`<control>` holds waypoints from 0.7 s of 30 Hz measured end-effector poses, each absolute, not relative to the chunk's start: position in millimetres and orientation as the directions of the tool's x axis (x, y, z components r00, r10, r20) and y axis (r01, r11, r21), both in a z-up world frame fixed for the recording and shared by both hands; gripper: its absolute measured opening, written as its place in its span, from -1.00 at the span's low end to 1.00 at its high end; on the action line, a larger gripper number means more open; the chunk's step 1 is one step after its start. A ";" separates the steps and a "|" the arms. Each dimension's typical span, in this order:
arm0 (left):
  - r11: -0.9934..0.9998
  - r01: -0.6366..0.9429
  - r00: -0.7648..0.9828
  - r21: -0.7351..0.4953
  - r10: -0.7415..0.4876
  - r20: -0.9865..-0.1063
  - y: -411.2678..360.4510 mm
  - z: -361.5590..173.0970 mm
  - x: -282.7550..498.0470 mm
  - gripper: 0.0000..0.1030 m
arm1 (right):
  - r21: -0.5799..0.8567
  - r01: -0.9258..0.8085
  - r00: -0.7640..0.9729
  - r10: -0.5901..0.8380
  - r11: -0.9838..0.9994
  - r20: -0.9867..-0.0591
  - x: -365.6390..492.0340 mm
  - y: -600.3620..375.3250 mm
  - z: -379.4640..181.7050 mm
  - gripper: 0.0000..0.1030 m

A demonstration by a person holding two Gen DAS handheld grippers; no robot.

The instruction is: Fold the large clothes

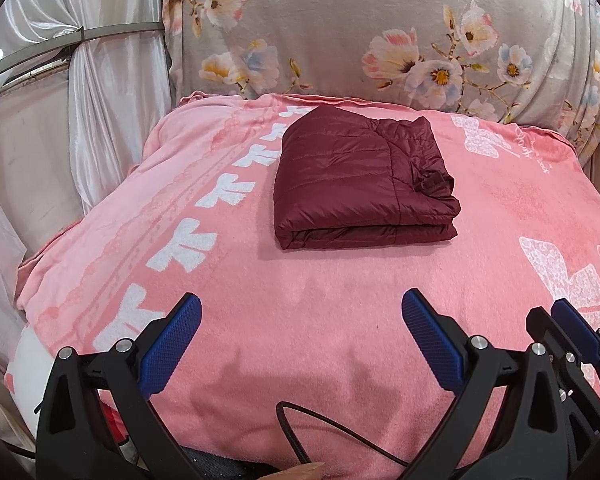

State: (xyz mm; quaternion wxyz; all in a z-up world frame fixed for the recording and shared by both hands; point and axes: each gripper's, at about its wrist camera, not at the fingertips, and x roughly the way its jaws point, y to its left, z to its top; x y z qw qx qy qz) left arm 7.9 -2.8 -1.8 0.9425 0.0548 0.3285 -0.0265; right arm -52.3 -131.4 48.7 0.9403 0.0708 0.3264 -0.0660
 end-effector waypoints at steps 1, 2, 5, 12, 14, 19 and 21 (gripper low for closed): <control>0.993 0.087 0.782 0.085 -0.015 -0.622 -2.7 -1.8 8.2 0.90 | 0.089 0.170 0.777 -0.078 0.981 -0.624 -52.0 -131.0 48.6 -0.51; 0.993 0.087 0.783 0.085 -0.016 -0.622 -2.6 -1.9 8.1 0.90 | 0.090 0.171 0.778 -0.079 0.981 -0.623 -52.3 -130.9 48.8 -0.51; 0.992 0.089 0.782 0.087 -0.016 -0.623 -2.2 -1.1 9.8 0.90 | 0.090 0.171 0.778 -0.078 0.981 -0.623 -52.1 -130.6 48.8 -0.51; 0.992 0.089 0.783 0.087 -0.016 -0.621 -1.8 -1.5 9.3 0.90 | 0.090 0.172 0.778 -0.080 0.981 -0.624 -51.7 -129.2 48.6 -0.51; 0.992 0.090 0.782 0.086 -0.017 -0.623 -1.5 -1.7 9.4 0.90 | 0.089 0.172 0.778 -0.080 0.981 -0.623 -51.8 -129.0 48.7 -0.51; 0.993 0.090 0.778 0.076 -0.022 -0.628 1.0 2.8 10.9 0.90 | 0.088 0.169 0.778 -0.078 0.982 -0.624 -50.7 -127.7 49.0 -0.51; 0.993 0.089 0.778 0.078 -0.020 -0.627 1.9 3.1 11.5 0.90 | 0.086 0.172 0.777 -0.081 0.981 -0.624 -50.5 -126.6 49.1 -0.51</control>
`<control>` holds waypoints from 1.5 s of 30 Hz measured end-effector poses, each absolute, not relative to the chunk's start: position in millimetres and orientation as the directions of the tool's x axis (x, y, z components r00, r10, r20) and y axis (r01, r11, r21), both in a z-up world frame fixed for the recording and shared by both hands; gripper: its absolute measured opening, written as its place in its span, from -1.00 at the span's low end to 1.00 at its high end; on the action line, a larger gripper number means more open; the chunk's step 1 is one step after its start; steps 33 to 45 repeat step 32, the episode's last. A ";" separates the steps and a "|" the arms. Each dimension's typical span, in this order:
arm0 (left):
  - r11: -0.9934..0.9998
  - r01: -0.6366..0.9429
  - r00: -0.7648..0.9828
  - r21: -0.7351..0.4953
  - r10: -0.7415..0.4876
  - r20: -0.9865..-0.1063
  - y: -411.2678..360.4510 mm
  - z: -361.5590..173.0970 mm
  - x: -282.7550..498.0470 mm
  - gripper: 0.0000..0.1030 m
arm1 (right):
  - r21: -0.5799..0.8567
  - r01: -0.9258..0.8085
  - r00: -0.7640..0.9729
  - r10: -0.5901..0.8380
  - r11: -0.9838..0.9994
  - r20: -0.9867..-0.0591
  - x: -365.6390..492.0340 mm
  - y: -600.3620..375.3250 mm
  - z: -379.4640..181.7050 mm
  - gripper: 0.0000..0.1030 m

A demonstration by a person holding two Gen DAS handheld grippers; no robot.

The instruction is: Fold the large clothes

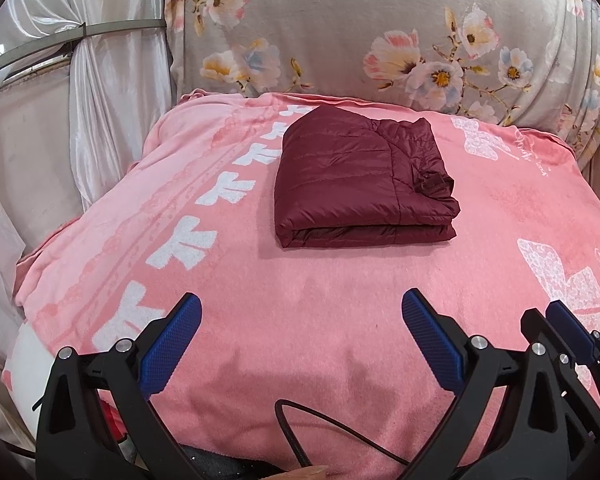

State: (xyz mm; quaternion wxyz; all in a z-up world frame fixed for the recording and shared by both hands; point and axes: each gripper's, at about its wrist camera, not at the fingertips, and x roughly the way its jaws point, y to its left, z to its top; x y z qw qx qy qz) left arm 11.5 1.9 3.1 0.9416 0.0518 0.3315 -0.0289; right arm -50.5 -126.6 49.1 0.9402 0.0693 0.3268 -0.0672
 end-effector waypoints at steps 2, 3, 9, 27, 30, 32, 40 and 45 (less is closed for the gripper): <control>0.993 0.087 0.778 0.076 -0.020 -0.628 3.0 3.4 12.7 0.90 | 0.087 0.171 0.777 -0.080 0.981 -0.624 -49.6 -126.2 49.3 -0.51; 0.994 0.084 0.778 0.077 -0.017 -0.628 2.0 3.9 11.7 0.90 | 0.087 0.171 0.777 -0.080 0.982 -0.624 -49.5 -126.0 49.4 -0.51; 0.994 0.073 0.782 0.083 -0.006 -0.623 1.9 2.6 10.7 0.90 | 0.084 0.167 0.776 -0.078 0.982 -0.626 -47.5 -122.4 48.3 -0.51; 0.994 0.065 0.782 0.085 0.003 -0.624 2.4 -2.2 11.0 0.89 | 0.075 0.152 0.774 -0.072 0.986 -0.629 -44.0 -119.7 44.9 -0.51; 0.994 0.068 0.779 0.084 0.000 -0.627 3.4 -3.6 12.2 0.89 | 0.076 0.153 0.774 -0.071 0.985 -0.629 -44.2 -118.8 45.6 -0.51; 0.994 0.069 0.780 0.086 0.000 -0.626 1.9 -4.8 10.9 0.89 | 0.076 0.153 0.774 -0.071 0.985 -0.629 -44.1 -118.2 45.6 -0.51; 0.994 0.069 0.780 0.086 0.000 -0.626 1.9 -4.8 10.9 0.89 | 0.076 0.153 0.774 -0.071 0.985 -0.629 -44.1 -118.2 45.6 -0.51; 0.994 0.069 0.780 0.086 0.000 -0.626 1.9 -4.8 10.9 0.89 | 0.076 0.153 0.774 -0.071 0.985 -0.629 -44.1 -118.2 45.6 -0.51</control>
